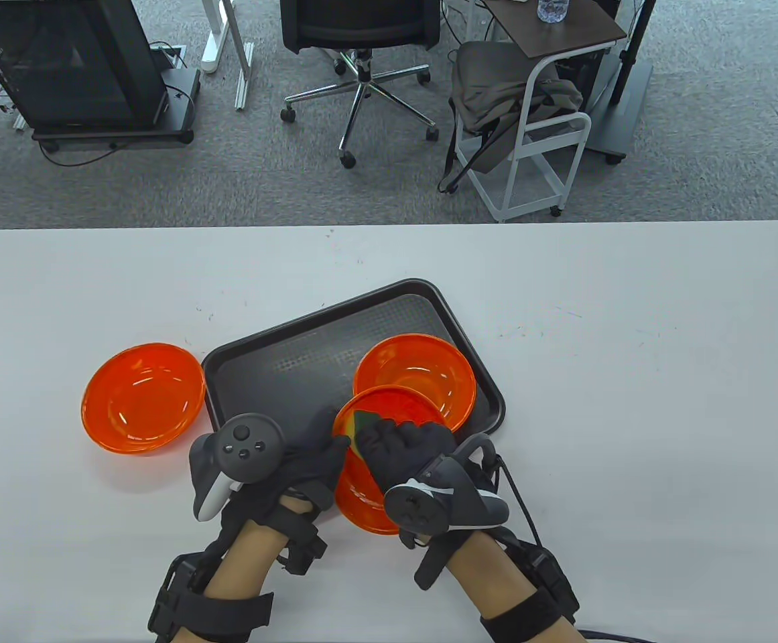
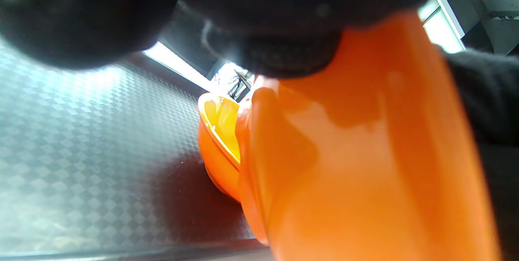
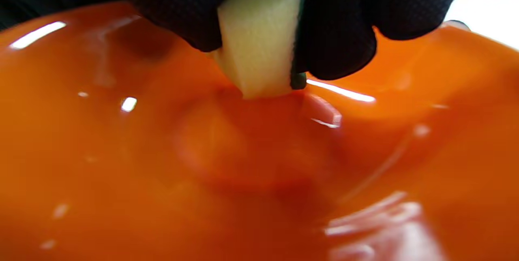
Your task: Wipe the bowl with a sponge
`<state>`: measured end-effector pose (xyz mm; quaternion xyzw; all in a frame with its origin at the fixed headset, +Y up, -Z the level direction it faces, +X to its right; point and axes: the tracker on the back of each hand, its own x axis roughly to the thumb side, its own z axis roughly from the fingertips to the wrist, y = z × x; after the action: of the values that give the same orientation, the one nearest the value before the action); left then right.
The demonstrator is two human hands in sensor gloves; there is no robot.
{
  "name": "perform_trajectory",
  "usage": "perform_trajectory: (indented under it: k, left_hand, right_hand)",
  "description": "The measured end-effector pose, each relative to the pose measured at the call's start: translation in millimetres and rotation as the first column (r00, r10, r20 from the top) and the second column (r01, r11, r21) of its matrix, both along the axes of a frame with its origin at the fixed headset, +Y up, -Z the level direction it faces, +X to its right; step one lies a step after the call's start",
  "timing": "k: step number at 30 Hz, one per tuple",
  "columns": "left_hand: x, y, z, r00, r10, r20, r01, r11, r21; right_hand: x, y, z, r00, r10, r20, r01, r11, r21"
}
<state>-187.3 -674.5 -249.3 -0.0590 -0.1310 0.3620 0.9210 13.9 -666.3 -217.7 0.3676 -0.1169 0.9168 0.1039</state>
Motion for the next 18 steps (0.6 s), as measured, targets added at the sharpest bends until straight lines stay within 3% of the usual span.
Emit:
perform_trajectory:
  k: [8, 18]
  left_hand:
    - [-5.4, 1.5, -0.5, 0.999, 0.035, -0.03, -0.032, 0.995, 0.093]
    - [-35.2, 5.4, -8.3, 0.987, 0.105, -0.12, -0.09, 0.988, 0.125]
  right_hand:
    - [-1.9, -3.6, 4.9, 0.974, -0.196, -0.115, 0.183, 0.977, -0.112]
    - [-14.0, 0.9, 10.1, 0.981, -0.105, -0.162, 0.075, 0.981, -0.18]
